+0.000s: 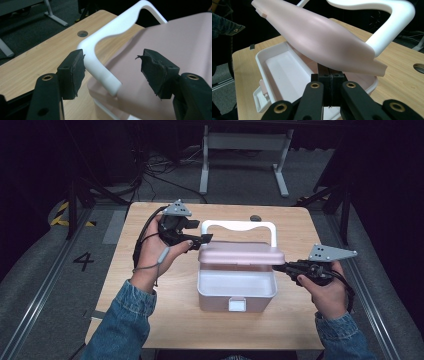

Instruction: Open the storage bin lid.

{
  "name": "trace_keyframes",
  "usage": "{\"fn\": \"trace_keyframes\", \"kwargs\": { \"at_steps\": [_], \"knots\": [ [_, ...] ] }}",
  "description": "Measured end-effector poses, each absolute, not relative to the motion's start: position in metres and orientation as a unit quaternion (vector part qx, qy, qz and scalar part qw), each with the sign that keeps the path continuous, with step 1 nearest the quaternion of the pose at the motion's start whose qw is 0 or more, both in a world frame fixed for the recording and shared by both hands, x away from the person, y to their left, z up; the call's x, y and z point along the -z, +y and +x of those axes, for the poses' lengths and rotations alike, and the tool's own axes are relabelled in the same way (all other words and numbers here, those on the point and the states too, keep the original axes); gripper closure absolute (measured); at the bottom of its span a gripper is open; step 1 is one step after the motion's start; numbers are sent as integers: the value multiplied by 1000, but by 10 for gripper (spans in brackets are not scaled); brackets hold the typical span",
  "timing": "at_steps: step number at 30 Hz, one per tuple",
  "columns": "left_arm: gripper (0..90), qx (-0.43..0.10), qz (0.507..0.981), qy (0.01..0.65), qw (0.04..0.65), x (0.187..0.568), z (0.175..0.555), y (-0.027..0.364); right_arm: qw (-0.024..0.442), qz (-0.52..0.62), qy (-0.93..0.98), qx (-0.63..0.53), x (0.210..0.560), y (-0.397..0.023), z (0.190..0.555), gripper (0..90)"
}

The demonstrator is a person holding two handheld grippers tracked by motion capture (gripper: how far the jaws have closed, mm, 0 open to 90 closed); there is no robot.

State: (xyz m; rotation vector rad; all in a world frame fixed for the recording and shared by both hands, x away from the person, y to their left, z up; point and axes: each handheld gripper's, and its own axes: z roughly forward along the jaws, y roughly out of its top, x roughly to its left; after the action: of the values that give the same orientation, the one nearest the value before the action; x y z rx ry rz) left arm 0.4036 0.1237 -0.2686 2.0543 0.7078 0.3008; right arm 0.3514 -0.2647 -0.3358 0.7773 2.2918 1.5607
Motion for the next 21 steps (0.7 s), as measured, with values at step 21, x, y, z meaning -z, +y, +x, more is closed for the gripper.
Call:
{"fn": "trace_keyframes", "kwargs": {
  "at_steps": [21],
  "knots": [
    [388, -154, 848, 233, 451, 296, 359, 153, 125, 283, 775, -550, 331, -266, 352, 900]
  ]
}}
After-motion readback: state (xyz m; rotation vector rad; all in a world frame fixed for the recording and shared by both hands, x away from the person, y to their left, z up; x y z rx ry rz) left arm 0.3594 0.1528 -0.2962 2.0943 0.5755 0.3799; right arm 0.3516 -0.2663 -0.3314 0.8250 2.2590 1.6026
